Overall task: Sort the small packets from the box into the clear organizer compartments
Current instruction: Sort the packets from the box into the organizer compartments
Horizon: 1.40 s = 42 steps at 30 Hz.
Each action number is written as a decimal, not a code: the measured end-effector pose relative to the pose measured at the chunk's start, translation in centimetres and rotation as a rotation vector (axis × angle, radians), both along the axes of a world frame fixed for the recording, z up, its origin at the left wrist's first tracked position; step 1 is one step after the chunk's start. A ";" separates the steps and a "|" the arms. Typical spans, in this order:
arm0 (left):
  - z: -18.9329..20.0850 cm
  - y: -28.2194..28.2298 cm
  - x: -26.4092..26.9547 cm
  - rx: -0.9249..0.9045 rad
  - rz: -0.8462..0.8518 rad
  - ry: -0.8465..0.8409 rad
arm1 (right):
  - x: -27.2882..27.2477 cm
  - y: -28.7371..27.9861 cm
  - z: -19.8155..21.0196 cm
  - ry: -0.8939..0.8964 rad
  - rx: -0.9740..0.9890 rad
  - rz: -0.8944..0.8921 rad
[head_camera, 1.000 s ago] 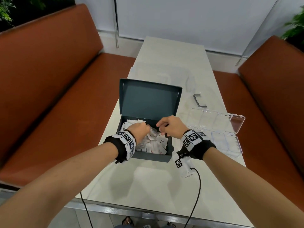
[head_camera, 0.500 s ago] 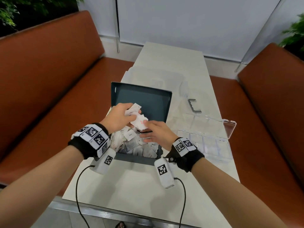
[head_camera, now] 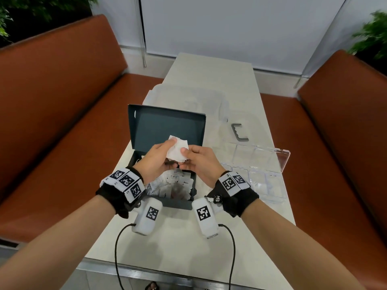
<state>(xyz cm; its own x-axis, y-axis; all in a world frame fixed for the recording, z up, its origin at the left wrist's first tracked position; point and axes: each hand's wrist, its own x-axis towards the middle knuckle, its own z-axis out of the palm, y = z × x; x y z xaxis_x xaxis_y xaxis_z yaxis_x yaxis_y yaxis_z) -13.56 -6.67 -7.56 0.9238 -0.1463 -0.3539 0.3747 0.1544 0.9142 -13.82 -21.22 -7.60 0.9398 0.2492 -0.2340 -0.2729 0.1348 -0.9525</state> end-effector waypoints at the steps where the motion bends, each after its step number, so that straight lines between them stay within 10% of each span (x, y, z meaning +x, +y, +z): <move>1: 0.0 -0.3 0.0 -0.048 -0.012 0.032 | 0.0 -0.2 0.0 -0.017 -0.013 -0.001; 11: 1.4 -4.7 0.3 -0.355 -0.076 0.104 | 0.6 -5.6 1.1 -0.209 -0.476 -0.166; 36: -0.7 -15.6 0.9 0.030 -0.207 0.011 | -0.7 -20.2 1.2 0.056 -0.558 -0.264; 42: -1.2 -15.7 0.8 0.023 -0.177 0.035 | -0.3 -22.0 -1.1 0.099 -0.868 -0.257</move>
